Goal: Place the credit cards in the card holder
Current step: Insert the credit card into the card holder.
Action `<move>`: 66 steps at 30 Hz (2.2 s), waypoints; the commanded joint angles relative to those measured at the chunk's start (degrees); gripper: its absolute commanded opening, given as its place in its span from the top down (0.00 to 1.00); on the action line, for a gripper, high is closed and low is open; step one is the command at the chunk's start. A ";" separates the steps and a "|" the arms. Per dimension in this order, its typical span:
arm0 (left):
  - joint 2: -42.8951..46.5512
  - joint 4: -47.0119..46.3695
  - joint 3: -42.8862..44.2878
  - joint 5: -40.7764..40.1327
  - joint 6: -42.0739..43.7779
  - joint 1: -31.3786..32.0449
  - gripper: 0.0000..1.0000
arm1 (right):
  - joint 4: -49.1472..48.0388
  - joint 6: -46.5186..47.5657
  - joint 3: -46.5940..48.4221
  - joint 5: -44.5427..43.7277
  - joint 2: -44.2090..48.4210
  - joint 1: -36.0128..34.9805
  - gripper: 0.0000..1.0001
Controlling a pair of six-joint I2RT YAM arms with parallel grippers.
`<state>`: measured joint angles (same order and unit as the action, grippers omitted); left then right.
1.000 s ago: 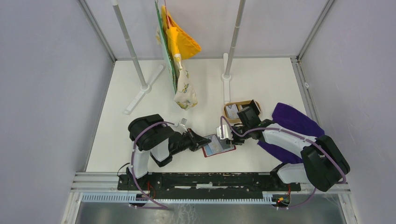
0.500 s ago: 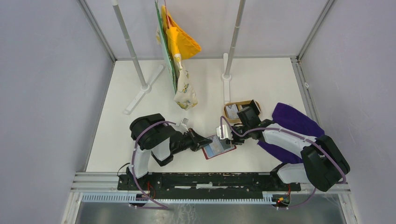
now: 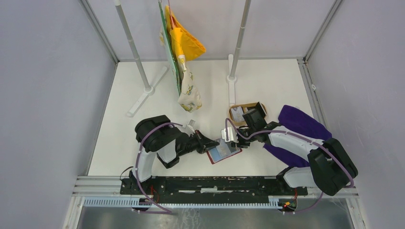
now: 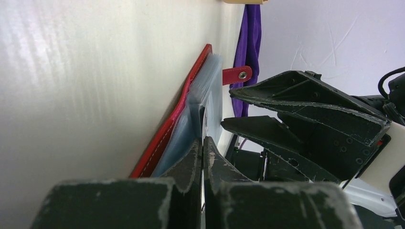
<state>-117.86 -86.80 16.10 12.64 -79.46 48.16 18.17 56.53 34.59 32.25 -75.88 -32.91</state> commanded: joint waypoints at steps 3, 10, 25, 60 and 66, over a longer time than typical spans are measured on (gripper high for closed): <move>-0.59 1.45 1.73 3.09 -0.41 0.62 0.94 | 2.33 -2.16 2.14 2.03 1.51 -0.22 0.56; -0.04 3.42 2.22 3.07 0.15 0.62 0.88 | 0.55 -3.05 2.59 12.00 4.33 -2.30 0.63; 1.30 7.62 3.92 2.97 1.57 1.38 0.75 | -6.37 -9.13 6.37 -14.83 -5.50 -23.06 0.97; 9.88 12.63 3.43 3.53 6.31 1.23 0.60 | 10.41 3.04 7.17 7.15 5.45 -3.08 0.86; 21.41 24.17 3.17 2.28 15.38 1.52 0.62 | 4.45 -0.93 2.81 4.64 10.95 8.12 0.78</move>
<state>-104.40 -69.97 19.51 16.51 -73.80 49.28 25.50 57.30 39.38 34.50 -67.96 -29.34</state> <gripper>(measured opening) 0.391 0.208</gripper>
